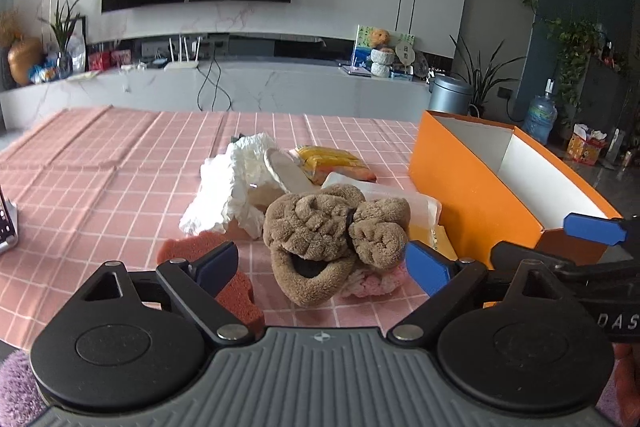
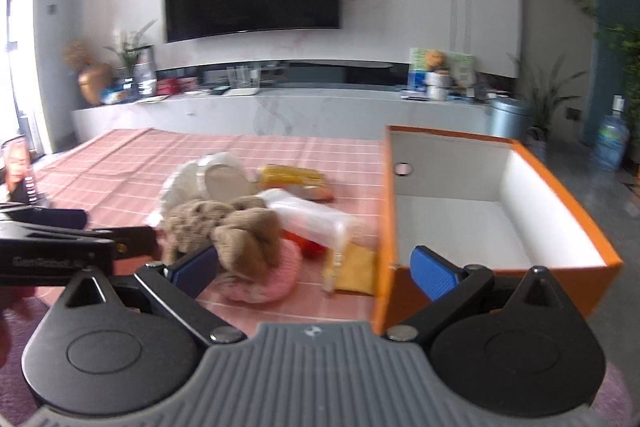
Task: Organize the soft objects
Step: 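Grasp the red bear-shaped sponge with the left tool while the right tool grasps the brown plush toy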
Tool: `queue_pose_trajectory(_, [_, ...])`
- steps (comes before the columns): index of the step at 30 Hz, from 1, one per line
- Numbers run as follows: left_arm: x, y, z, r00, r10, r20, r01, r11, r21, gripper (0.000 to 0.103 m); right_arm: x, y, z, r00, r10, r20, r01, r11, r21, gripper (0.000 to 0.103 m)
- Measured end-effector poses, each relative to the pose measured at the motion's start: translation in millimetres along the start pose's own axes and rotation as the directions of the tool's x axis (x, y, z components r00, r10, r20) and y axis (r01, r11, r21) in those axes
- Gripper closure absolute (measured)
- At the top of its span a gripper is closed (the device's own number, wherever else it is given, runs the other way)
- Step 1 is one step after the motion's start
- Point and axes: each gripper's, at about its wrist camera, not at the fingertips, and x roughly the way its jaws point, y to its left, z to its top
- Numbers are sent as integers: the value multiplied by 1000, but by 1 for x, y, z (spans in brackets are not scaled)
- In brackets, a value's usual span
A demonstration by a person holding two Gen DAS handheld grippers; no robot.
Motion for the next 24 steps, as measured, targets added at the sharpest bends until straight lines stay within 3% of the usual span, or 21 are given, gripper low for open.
queue_pose_trajectory(3, [1,8,-1,1000,25,1,-25,1000,-14,0,5,8,5,999,35,-23,-36,999,-37,3])
queue_pose_trajectory(7, [6,26,1,999,0,-33,-3,996,-91,0,21,13,13,994,82,-69,-87,994,-71,3])
queue_pose_trajectory(11, [14,35,4,998,7,-59,-13,994,-105,0,40,20,20,991,94,-99,-109,981,-158,12])
queue_pose_trajectory(15, [24,44,5,996,-10,-84,0,993,-118,0,61,28,26,981,126,-145,-158,959,-237,13])
queue_pose_trajectory(20, [37,58,5,992,23,-125,-40,991,-131,0,86,43,34,973,146,-181,-202,915,-348,13])
queue_pose_trajectory(24, [48,70,4,978,22,-206,-54,987,-151,2,108,59,43,956,179,-233,-267,858,-438,13])
